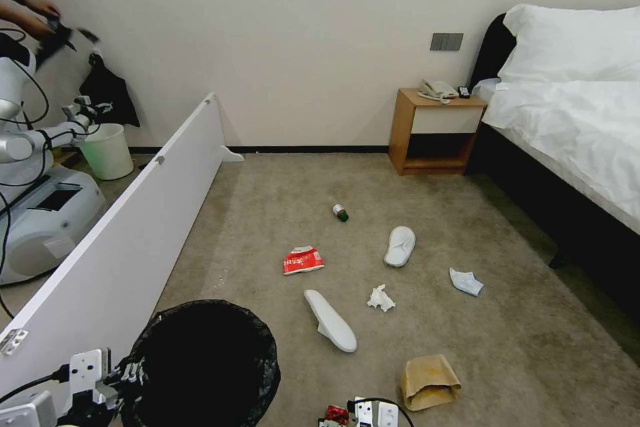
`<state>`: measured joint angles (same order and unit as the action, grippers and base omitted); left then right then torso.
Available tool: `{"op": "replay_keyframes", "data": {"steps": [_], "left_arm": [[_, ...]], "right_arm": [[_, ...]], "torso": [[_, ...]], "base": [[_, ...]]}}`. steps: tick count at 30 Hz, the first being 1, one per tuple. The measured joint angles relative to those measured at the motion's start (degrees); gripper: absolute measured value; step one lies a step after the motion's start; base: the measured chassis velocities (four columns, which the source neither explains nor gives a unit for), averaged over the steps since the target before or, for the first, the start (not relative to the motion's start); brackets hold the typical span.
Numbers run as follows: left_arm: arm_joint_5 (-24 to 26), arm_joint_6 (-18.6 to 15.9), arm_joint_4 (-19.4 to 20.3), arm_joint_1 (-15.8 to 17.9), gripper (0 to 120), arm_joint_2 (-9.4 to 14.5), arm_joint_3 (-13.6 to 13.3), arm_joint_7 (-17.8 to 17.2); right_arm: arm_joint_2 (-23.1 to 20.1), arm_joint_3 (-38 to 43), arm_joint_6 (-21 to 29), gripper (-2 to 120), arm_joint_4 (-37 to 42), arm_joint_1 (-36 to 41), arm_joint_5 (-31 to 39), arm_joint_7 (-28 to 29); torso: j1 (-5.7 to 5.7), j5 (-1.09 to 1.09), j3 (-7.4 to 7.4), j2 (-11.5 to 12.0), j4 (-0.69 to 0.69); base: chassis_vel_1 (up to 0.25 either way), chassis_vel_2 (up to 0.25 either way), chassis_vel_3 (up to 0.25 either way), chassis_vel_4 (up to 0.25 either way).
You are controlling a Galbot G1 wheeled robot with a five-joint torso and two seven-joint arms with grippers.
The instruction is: Pick up the trash bin, then pick up the garbage from the floor and place it into the trash bin.
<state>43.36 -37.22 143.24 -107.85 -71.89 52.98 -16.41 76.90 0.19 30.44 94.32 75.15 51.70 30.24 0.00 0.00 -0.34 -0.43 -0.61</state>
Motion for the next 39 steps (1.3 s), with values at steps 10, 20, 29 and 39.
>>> {"op": "replay_keyframes", "data": {"steps": [10,20,29,39], "left_arm": [[0.0,0.1,0.0,0.2,6,0.0,-0.1,0.1],[0.1,0.1,0.0,-0.1,6,0.1,0.1,0.1],[0.2,0.1,0.0,0.0,6,0.1,0.1,0.1],[0.4,0.1,0.0,-0.1,6,0.3,0.3,0.1]], "right_arm": [[2.9,0.2,0.0,100,-4.8,-2.2,-0.7,0.2],[3.8,0.4,-0.1,100,-7.1,-2.8,-1.3,0.1],[4.5,0.6,-0.1,100,-8.6,-3.4,-1.6,-0.1],[6.0,0.0,1.2,82,-11.9,-5.4,-3.1,-0.4]], "torso": [[0.0,0.0,0.0,0.0,0.0],[0.0,0.0,0.01,0.0,0.0],[0.0,0.0,0.0,0.0,0.0],[0.0,-0.01,0.01,0.0,0.0]], "base": [[0.0,0.0,0.0,0.0],[0.0,0.0,0.0,0.0],[0.0,0.0,0.0,0.0],[0.0,0.0,0.0,0.0]]}}
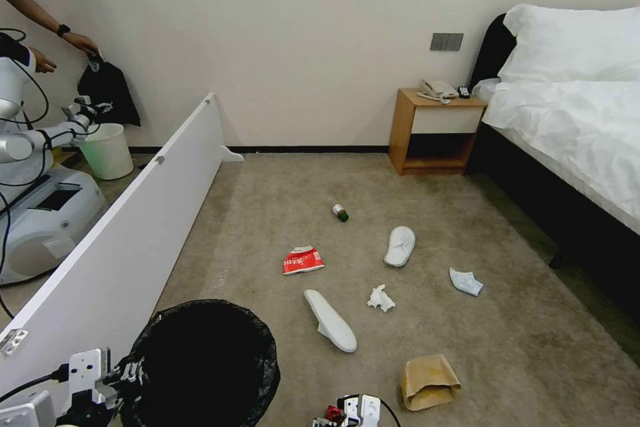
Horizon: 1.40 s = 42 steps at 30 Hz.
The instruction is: Pick up the trash bin, then pick up the garbage from the floor and place it into the trash bin.
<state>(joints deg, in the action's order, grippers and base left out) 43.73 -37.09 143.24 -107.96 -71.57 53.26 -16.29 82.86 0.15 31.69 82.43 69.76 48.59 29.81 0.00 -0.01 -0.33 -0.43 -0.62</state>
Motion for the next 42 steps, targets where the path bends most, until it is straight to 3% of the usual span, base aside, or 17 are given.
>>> {"op": "replay_keyframes", "data": {"steps": [4,10,18,26,32,37,42], "left_arm": [[0.0,0.0,0.0,0.1,6,0.0,0.1,0.0],[0.1,0.0,0.0,0.1,6,0.2,0.2,0.0],[0.1,0.0,0.0,0.0,6,0.0,0.0,0.0],[0.0,0.0,0.0,-0.2,6,-0.1,-0.3,0.0],[-0.1,0.0,0.0,-0.1,6,0.0,-0.8,0.0],[0.3,0.0,0.0,0.1,6,0.7,-1.9,-0.1],[0.4,0.0,0.0,0.6,6,1.3,-3.5,-0.4]], "right_arm": [[0.4,-0.1,0.0,72,-0.5,-0.5,-0.2,0.0],[0.4,-0.1,0.0,44,-1.4,-1.1,-1.5,-0.3],[0.0,0.4,-0.2,19,-1.2,-0.6,-1.8,-0.7],[-1.5,0.5,-0.5,17,0.9,1.0,-3.4,-1.0],[-5.5,1.4,-1.1,17,7.8,2.8,-2.6,-1.2],[-12.6,6.8,-8.9,17,20.1,7.8,-7.4,-8.7],[-17.0,12.5,-13.0,17,28.2,10.6,-8.6,-13.3]], "torso": [[0.0,0.0,0.0,0.0,0.0],[0.0,-0.01,0.0,0.0,-0.02],[0.0,0.02,0.0,0.0,0.02],[0.0,0.03,-0.01,0.0,0.0],[0.0,0.02,-0.01,0.0,0.0],[0.0,0.03,-0.01,0.0,-0.01],[0.0,0.02,0.0,0.0,0.0]], "base": [[0.0,0.0,0.0,0.0],[0.0,0.0,0.0,0.0],[0.0,0.0,0.0,0.0],[0.0,0.0,0.0,0.0],[0.0,0.0,0.0,0.0],[0.0,0.0,0.0,0.0],[0.0,0.0,0.0,0.0]]}}
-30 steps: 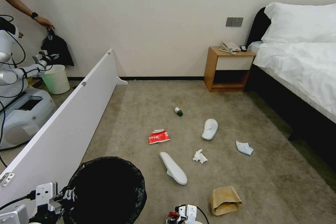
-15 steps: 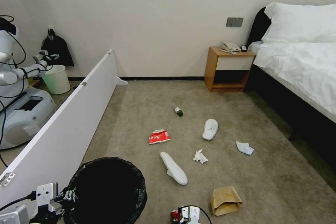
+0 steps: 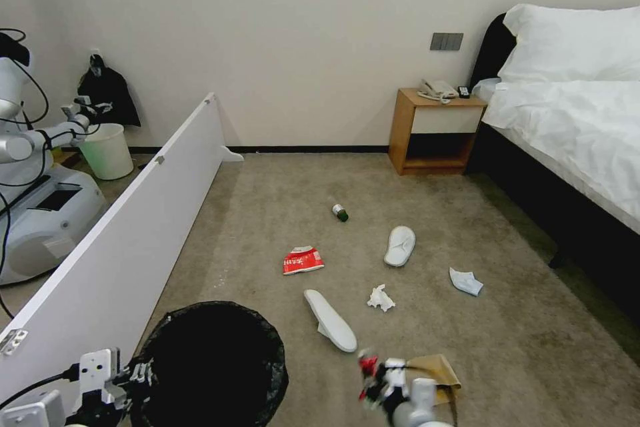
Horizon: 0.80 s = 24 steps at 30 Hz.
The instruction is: Pick up the trash bin, then pick up the garbage from the floor and place it into the trash bin.
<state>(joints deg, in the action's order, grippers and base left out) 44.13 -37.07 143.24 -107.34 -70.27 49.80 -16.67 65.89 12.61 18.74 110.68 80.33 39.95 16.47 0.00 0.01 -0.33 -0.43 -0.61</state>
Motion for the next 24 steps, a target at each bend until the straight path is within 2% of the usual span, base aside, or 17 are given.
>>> {"op": "replay_keyframes", "data": {"steps": [4,8,10,11,12,13,14,15,16,17,19,22,24], "left_arm": [[1.1,-0.2,0.0,1.5,6,2.0,-0.6,-0.3],[1.7,-0.3,0.0,2.2,6,2.9,-0.8,-0.3],[2.2,-0.5,0.0,2.9,6,4.1,-1.1,-0.4],[2.2,-0.5,0.0,2.9,6,4.1,-1.1,-0.4],[2.2,-0.5,0.0,3.1,6,4.3,-1.2,-0.2],[2.3,-0.5,0.0,3.2,6,4.5,-1.2,0.0],[2.3,-0.5,0.0,3.2,6,4.5,-1.2,0.0],[2.3,-0.5,0.0,3.3,6,4.5,-1.3,0.2],[2.3,-0.5,0.0,3.3,6,4.5,-1.3,0.2],[2.4,-0.5,0.0,3.4,6,4.5,-1.4,0.4],[2.4,-0.4,0.0,3.5,6,4.4,-1.6,0.8],[2.4,-0.4,0.0,3.5,6,4.4,-1.6,0.8],[2.4,-0.4,0.0,3.6,6,4.5,-1.6,0.8]], "right_arm": [[-4.5,6.7,-2.2,17,11.0,2.3,0.5,-4.6],[-6.8,9.2,-3.3,17,15.0,3.0,0.8,-6.2],[-13.2,13.1,-8.4,17,19.4,4.5,1.5,-8.2],[-13.2,13.1,-8.4,17,19.4,4.5,1.5,-8.2],[-16.1,14.6,-10.9,17,19.8,5.1,1.4,-9.1],[-20.7,17.0,-14.0,17,20.0,5.9,1.6,-10.5],[-20.7,17.0,-14.0,17,20.0,5.9,1.6,-10.5],[-24.4,19.0,-15.8,17,20.0,6.4,2.9,-11.1],[-24.4,19.0,-15.8,17,20.0,6.4,2.9,-11.1],[-29.3,20.7,-19.5,17,19.4,6.5,5.8,-11.6],[-35.0,21.9,-24.9,17,17.5,5.8,7.7,-11.9],[-36.3,22.4,-25.7,17,17.3,5.5,8.4,-12.4],[-36.8,22.3,-27.0,17,18.1,3.6,9.6,-15.2]], "torso": [[0.0,0.0,0.0,0.0,-0.01],[0.0,0.0,0.0,0.0,0.0],[0.0,0.0,0.0,0.0,-0.01],[0.0,0.0,0.0,0.0,-0.01],[0.0,0.0,0.0,0.0,-0.01],[0.0,0.02,0.0,0.0,-0.01],[0.0,0.02,0.0,0.0,-0.01],[0.0,-0.01,0.0,0.0,-0.01],[0.0,-0.01,0.0,0.0,-0.01],[0.0,-0.01,0.0,0.0,0.0],[0.0,0.0,0.0,0.0,0.02],[0.0,0.0,-0.01,0.0,0.02],[0.0,0.0,0.0,0.0,-0.02]], "base": [[0.0,0.0,0.0,0.0],[0.0,0.0,0.0,0.0],[0.0,0.0,0.0,0.0],[0.0,0.0,0.0,0.0],[0.0,0.0,0.0,0.0],[0.0,0.0,0.0,0.0],[0.0,0.0,0.0,0.0],[0.0,0.0,0.0,0.0],[0.0,0.0,0.0,0.0],[0.0,0.0,0.0,0.0],[0.0,0.0,0.0,0.0],[0.0,0.0,0.0,0.0],[0.0,0.0,0.0,0.0]]}}
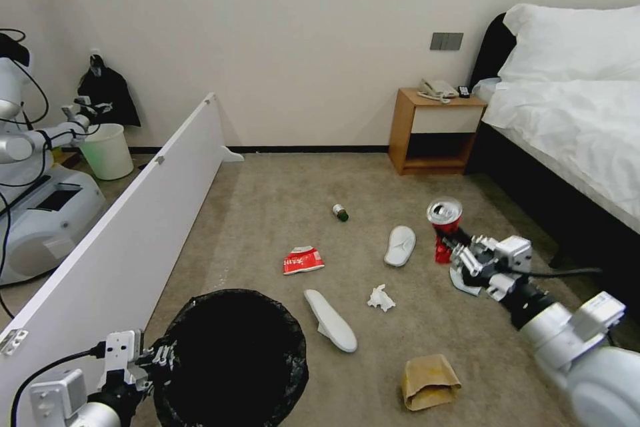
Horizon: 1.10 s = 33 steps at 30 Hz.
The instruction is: Pick up the trash bin, then pick up the garbage from the floor and place it into the trash bin.
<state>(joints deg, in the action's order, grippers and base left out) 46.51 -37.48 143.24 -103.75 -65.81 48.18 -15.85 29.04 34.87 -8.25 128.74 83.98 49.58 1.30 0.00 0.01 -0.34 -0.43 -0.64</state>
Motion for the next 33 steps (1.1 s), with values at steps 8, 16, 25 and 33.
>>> {"op": "replay_keyframes", "data": {"steps": [8,16,25,33], "left_arm": [[-0.1,0.0,0.0,-1.3,6,-0.1,0.0,0.0],[-0.3,0.2,0.0,0.2,6,-0.7,-0.2,0.0],[0.9,0.8,-1.2,4.4,6,2.0,-1.3,0.1],[3.1,1.1,-2.4,6.1,6,4.9,0.0,0.7]], "right_arm": [[2.4,-3.0,-1.6,17,3.2,-4.1,3.8,-13.0],[5.7,-8.3,-0.9,17,4.6,-13.0,8.9,-22.7],[16.5,-28.6,-0.1,17,-2.6,-34.4,10.7,-23.7],[23.8,-41.1,-1.1,17,-9.2,-47.8,11.4,-25.1]], "torso": [[0.0,-0.02,0.0,0.0,0.02],[0.0,-0.02,0.0,0.0,0.01],[0.0,-0.02,0.0,0.0,0.02],[0.0,-0.04,0.0,0.0,0.03]], "base": [[0.0,0.0,0.0,0.0],[0.0,0.0,0.0,0.0],[0.0,0.0,0.0,0.0],[0.0,0.0,0.0,0.0]]}}
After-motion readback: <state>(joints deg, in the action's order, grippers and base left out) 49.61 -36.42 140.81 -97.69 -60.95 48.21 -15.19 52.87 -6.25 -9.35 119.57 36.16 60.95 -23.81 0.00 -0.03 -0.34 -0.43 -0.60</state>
